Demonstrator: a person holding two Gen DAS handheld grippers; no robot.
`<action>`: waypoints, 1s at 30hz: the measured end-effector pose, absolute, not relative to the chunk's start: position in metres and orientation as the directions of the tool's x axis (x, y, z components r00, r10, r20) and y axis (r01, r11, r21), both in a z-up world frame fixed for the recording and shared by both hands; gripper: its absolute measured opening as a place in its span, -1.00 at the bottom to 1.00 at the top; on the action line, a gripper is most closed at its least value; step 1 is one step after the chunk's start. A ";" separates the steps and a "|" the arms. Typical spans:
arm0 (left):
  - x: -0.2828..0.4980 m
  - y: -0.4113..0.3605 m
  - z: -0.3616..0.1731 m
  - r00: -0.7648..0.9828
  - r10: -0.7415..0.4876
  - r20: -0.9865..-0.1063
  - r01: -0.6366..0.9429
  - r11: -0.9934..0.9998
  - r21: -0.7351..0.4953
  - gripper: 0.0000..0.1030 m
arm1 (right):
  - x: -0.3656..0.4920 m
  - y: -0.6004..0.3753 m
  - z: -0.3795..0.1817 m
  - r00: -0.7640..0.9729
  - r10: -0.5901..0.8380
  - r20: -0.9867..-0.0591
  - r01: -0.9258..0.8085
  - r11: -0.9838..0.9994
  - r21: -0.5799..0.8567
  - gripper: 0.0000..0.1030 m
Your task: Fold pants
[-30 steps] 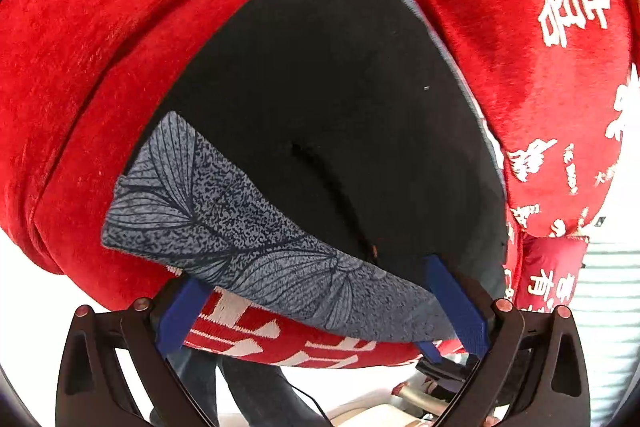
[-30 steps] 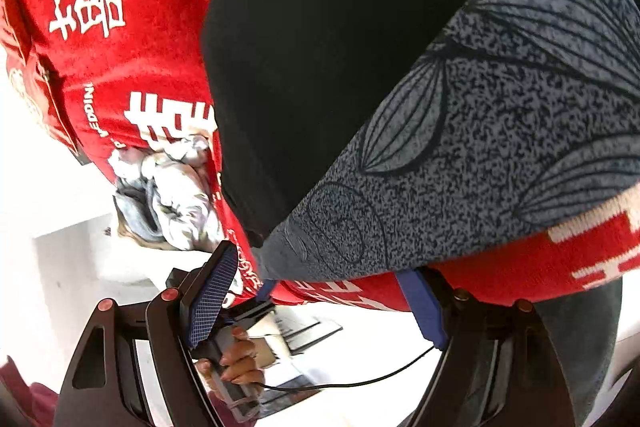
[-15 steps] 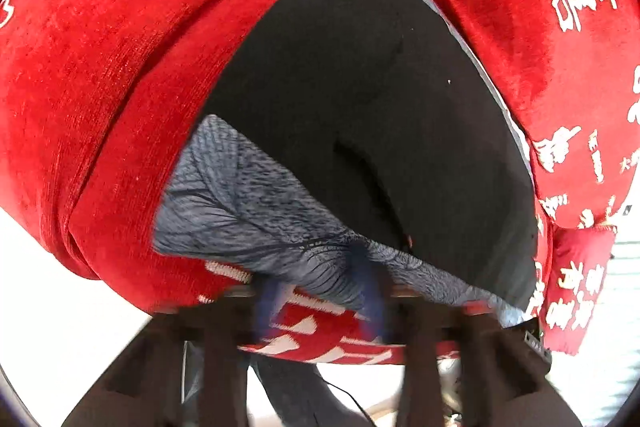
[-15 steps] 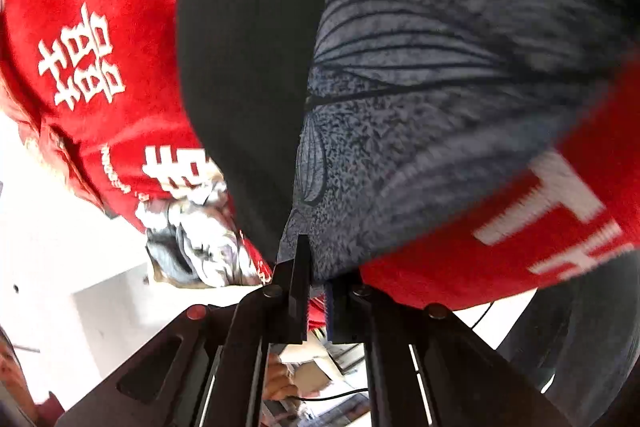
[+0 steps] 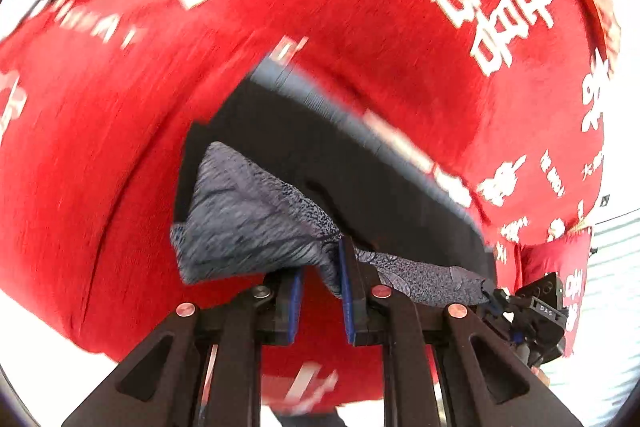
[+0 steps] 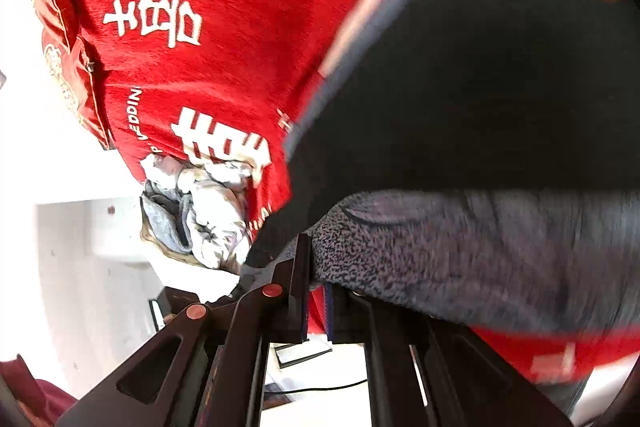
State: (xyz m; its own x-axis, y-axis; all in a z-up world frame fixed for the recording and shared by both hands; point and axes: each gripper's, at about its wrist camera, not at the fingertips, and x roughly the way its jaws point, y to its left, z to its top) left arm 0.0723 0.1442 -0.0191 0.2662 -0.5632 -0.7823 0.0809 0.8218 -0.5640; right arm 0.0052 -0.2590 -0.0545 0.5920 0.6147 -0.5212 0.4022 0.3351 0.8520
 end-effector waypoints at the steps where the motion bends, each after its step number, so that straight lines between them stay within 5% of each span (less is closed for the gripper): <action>1: 0.086 0.139 -0.016 0.283 -0.558 -0.780 0.093 0.825 -0.557 -0.65 | 0.029 -0.270 -0.051 0.577 0.621 -0.531 0.390 0.362 0.847 -0.88; 4: 0.134 0.110 -0.020 0.333 -0.513 -0.791 0.098 0.853 -0.512 -0.62 | 0.077 -0.293 -0.053 0.526 0.642 -0.558 0.375 0.414 0.829 -0.88; 6: 0.163 0.092 -0.034 0.351 -0.449 -0.822 0.074 0.888 -0.453 -0.18 | 0.114 -0.304 -0.067 0.478 0.652 -0.588 0.390 0.442 0.808 -0.86; 7: 0.178 0.086 -0.043 0.372 -0.381 -0.846 0.035 0.917 -0.398 0.33 | 0.130 -0.311 -0.077 0.455 0.657 -0.601 0.400 0.452 0.797 -0.84; 8: 0.188 0.083 -0.051 0.385 -0.339 -0.858 0.006 0.931 -0.365 0.49 | 0.142 -0.315 -0.085 0.443 0.654 -0.613 0.409 0.461 0.787 -0.81; 15: 0.219 0.072 -0.070 0.363 -0.200 -0.910 -0.092 0.964 -0.248 0.49 | 0.197 -0.330 -0.153 0.334 0.666 -0.668 0.523 0.459 0.719 -0.69; 17: 0.210 0.068 -0.052 0.382 -0.161 -0.910 -0.050 0.980 -0.194 0.49 | 0.196 -0.325 -0.139 0.326 0.684 -0.653 0.481 0.475 0.737 -0.17; 19: 0.202 0.054 -0.044 0.364 -0.146 -0.920 0.019 0.989 -0.150 0.49 | 0.191 -0.316 -0.114 0.332 0.690 -0.643 0.392 0.519 0.759 -0.01; 26: 0.198 -0.014 -0.109 0.225 -0.088 -0.970 0.124 0.990 -0.061 0.49 | 0.205 -0.280 -0.118 0.193 0.582 -0.790 0.260 0.746 0.613 -0.02; 30: 0.202 -0.035 -0.107 0.257 -0.030 -0.966 0.142 0.990 0.007 0.49 | 0.206 -0.302 -0.126 0.273 0.644 -0.715 0.341 0.630 0.697 -0.12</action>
State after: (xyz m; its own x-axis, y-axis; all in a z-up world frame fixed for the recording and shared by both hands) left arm 0.2019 -0.0351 -0.1068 0.2570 -0.0299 -0.9660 0.1421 0.9898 0.0071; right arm 0.2059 -0.3016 -0.1263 0.2728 0.6437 -0.7150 0.3411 0.6302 0.6975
